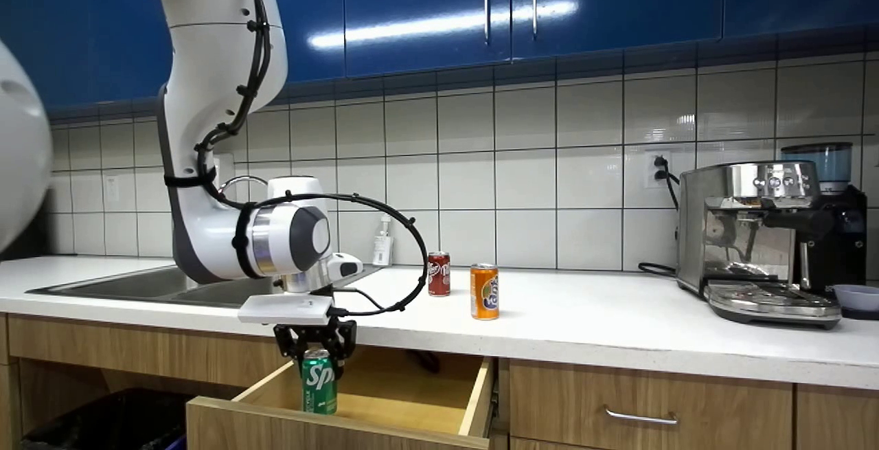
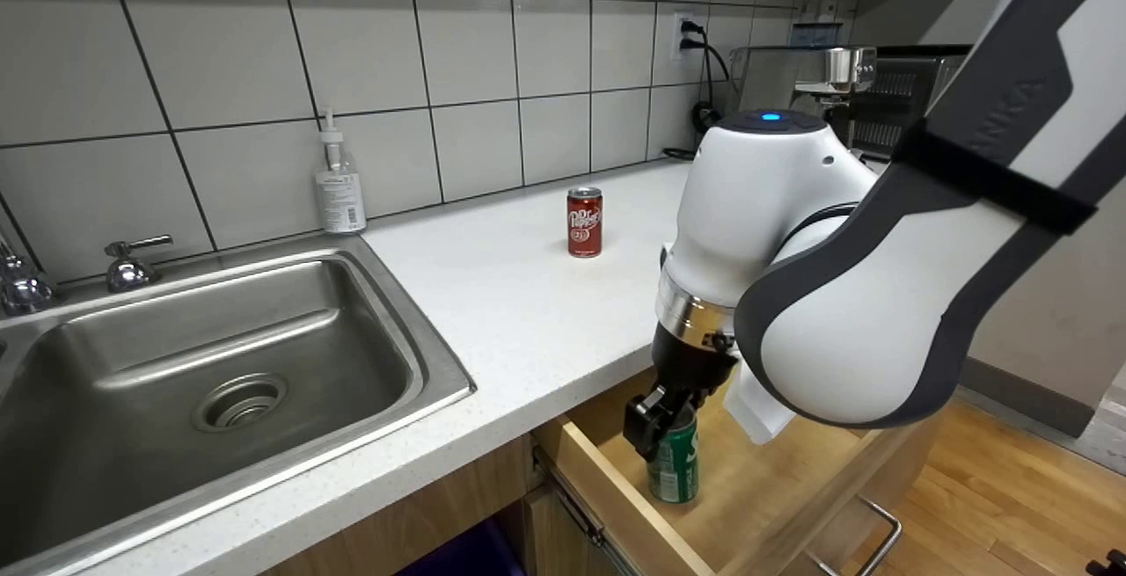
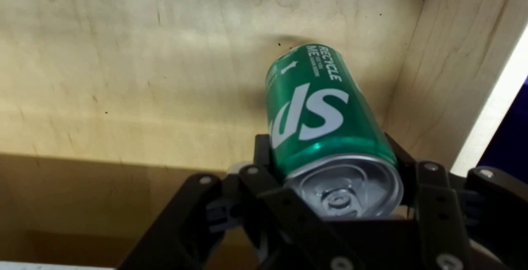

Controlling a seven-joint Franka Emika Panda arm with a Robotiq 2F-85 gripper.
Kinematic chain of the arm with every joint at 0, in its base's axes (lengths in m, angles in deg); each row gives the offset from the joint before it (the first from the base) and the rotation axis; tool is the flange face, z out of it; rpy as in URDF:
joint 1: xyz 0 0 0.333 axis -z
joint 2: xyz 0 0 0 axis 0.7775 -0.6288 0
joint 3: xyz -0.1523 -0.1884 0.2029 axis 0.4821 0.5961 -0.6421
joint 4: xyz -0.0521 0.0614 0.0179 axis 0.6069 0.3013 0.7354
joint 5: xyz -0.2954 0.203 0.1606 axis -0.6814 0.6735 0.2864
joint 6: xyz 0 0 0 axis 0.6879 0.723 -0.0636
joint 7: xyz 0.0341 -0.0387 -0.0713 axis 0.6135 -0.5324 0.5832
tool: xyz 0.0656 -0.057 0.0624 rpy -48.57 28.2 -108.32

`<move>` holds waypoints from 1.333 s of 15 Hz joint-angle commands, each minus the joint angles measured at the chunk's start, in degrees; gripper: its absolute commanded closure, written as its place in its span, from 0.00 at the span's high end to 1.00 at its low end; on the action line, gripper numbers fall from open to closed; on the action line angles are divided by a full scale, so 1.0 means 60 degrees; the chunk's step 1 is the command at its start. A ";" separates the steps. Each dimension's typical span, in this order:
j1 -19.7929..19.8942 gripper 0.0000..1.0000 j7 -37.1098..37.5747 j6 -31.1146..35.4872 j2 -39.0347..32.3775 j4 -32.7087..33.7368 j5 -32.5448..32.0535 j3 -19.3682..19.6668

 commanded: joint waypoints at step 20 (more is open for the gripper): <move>-0.0665 0.38 -0.0006 0.0467 -0.0331 -0.0067 -0.0035 0.0639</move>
